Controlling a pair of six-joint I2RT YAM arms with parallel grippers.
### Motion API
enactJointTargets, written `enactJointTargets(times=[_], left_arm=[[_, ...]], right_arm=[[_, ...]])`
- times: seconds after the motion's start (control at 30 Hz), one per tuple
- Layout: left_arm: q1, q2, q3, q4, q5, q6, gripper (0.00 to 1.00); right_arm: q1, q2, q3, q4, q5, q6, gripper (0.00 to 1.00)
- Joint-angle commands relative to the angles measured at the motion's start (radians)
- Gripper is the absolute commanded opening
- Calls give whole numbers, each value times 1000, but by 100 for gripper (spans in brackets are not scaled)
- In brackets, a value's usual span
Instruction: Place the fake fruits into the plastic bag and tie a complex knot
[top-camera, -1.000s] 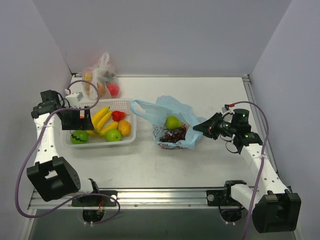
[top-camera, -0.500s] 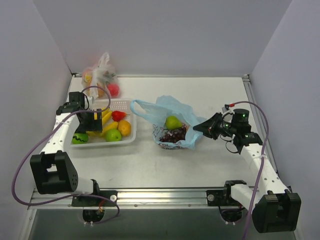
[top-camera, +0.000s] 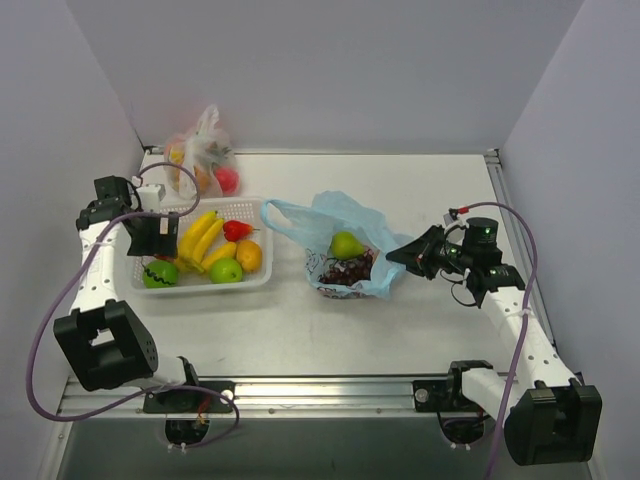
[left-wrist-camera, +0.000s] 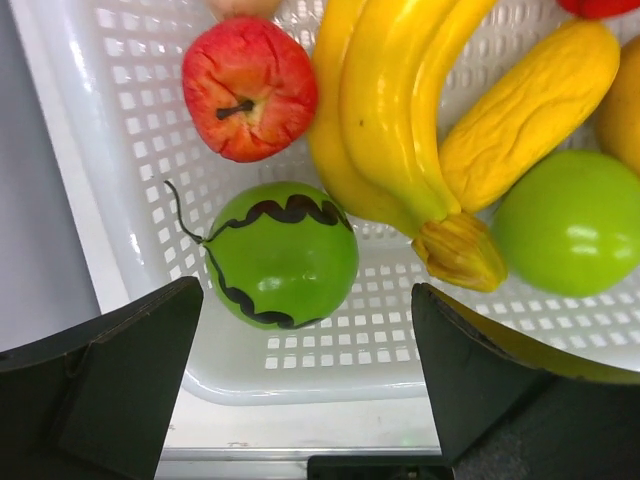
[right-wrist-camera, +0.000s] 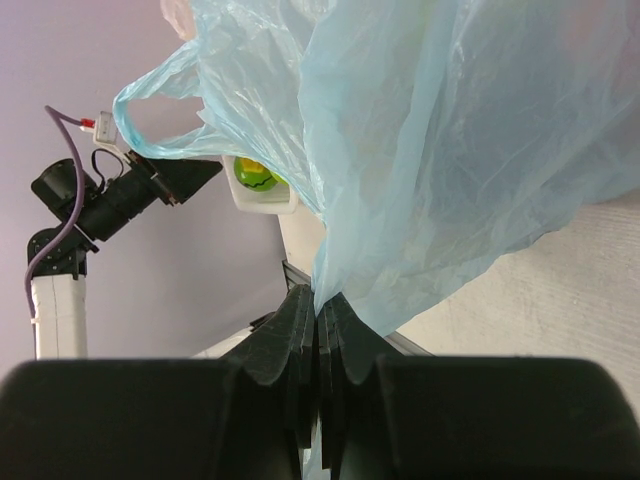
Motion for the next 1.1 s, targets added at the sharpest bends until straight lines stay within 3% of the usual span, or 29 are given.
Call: enactJointTargets(times=[0.0,0.37,0.67,0.73,0.97,1.07], left_arm=[[6,49,15,-72,55,171,97],[12,165,-46,-5,12,333,97],[13,239,-108,69,-36,331,97],[15,245,-100,75,-24,320,93],[15,133,7,24,41,289,60],[15,67,67,-19,80,272,59]], right_arm=[[-5,9,2,9,-12,-11,0],[-7,-5,10,11,-12,-6,0],[-7,1,18,9,-12,-9,0],[-7,1,19,11,-12,-11,0],[-7,-1,27,3,-11,-17,0],[-7,-4,24,-3,-11,-18,0]])
